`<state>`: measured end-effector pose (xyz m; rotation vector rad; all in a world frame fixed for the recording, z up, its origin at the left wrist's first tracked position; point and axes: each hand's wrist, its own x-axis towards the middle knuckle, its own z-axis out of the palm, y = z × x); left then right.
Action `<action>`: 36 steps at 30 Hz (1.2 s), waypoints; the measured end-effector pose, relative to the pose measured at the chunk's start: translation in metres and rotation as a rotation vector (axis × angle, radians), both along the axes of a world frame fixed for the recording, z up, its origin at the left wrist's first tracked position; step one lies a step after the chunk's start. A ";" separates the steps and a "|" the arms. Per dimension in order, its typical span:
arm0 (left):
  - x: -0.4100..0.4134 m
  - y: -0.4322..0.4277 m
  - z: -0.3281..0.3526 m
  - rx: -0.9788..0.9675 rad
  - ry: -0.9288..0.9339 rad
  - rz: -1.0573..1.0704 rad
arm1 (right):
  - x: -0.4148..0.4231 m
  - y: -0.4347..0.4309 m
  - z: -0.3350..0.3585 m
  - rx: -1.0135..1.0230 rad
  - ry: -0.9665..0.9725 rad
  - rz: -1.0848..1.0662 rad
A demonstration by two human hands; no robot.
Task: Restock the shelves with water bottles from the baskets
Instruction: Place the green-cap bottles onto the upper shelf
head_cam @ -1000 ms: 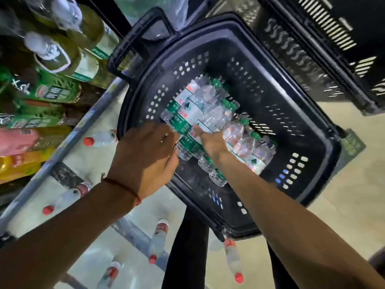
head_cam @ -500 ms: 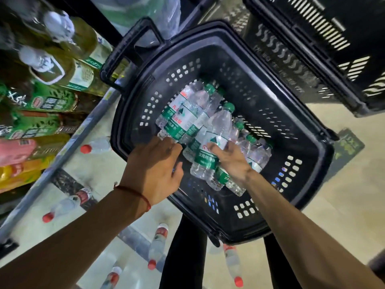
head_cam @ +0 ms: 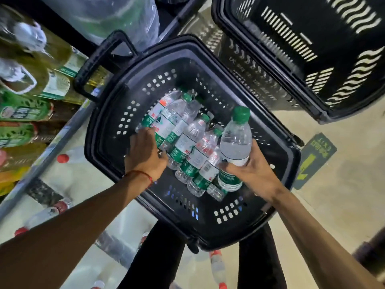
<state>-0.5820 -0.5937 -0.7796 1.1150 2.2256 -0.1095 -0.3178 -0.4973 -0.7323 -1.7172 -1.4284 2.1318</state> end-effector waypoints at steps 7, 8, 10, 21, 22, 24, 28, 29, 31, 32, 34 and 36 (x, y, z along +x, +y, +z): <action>-0.014 0.024 -0.074 0.074 -0.038 0.106 | -0.001 0.010 -0.002 0.078 -0.046 0.075; -0.011 0.025 -0.076 0.090 0.007 0.105 | 0.000 0.010 -0.002 0.085 -0.052 0.086; -0.006 0.028 -0.076 0.105 0.067 0.090 | 0.000 0.008 -0.001 0.090 -0.043 0.084; 0.038 0.011 0.001 0.070 -0.257 0.485 | 0.012 -0.007 0.041 0.151 -0.091 0.080; 0.045 0.008 0.019 0.102 -0.276 0.514 | 0.014 -0.004 0.050 0.150 -0.085 0.076; 0.061 0.003 0.056 0.142 -0.323 0.571 | 0.022 0.001 0.071 0.151 -0.079 0.088; 0.096 0.007 0.135 0.162 -0.432 0.657 | 0.035 0.025 0.124 0.204 -0.071 0.104; 0.104 0.010 0.151 0.162 -0.438 0.671 | 0.039 0.031 0.135 0.231 -0.064 0.111; 0.125 0.014 0.182 0.166 -0.455 0.714 | 0.051 0.044 0.156 0.285 -0.060 0.144; 0.136 0.015 0.198 0.174 -0.473 0.740 | 0.057 0.050 0.164 0.308 -0.058 0.161; 0.156 0.019 0.225 0.196 -0.501 0.795 | 0.070 0.066 0.180 0.353 -0.051 0.189; 0.178 0.023 0.253 0.227 -0.550 0.836 | 0.084 0.078 0.200 0.375 -0.048 0.210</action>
